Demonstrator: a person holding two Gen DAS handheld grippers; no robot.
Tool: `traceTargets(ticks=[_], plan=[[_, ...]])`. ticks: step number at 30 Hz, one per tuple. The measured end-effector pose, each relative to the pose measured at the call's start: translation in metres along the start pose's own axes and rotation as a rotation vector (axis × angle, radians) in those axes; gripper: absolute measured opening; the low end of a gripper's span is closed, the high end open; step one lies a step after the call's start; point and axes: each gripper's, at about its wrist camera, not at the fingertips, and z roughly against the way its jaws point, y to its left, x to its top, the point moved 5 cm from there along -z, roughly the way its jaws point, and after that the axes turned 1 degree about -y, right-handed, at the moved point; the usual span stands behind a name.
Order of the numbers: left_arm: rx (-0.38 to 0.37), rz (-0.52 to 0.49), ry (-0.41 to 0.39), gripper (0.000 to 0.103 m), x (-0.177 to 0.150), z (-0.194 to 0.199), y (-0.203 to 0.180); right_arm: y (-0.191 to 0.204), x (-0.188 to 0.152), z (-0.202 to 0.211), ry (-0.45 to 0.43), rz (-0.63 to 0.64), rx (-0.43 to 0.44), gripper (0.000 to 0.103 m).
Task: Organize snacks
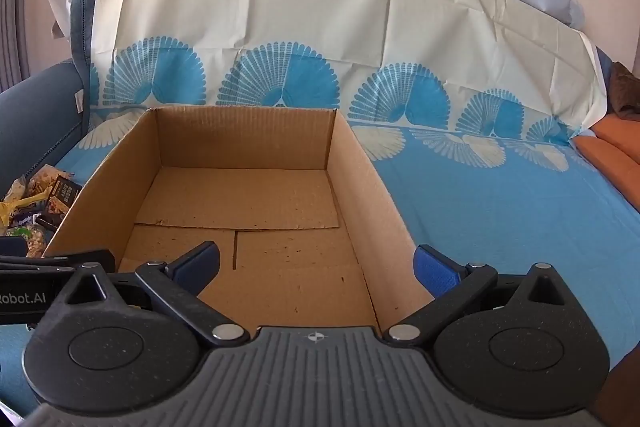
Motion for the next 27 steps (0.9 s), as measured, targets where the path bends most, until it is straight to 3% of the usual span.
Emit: traceTargets(ticks=[27], plan=[[-0.009,-0.017,-0.002,0.103,-0.002,-0.0006,0.0009,0.0038,-0.0045,0.0012,-0.026,0.024,-0.029,0.102]])
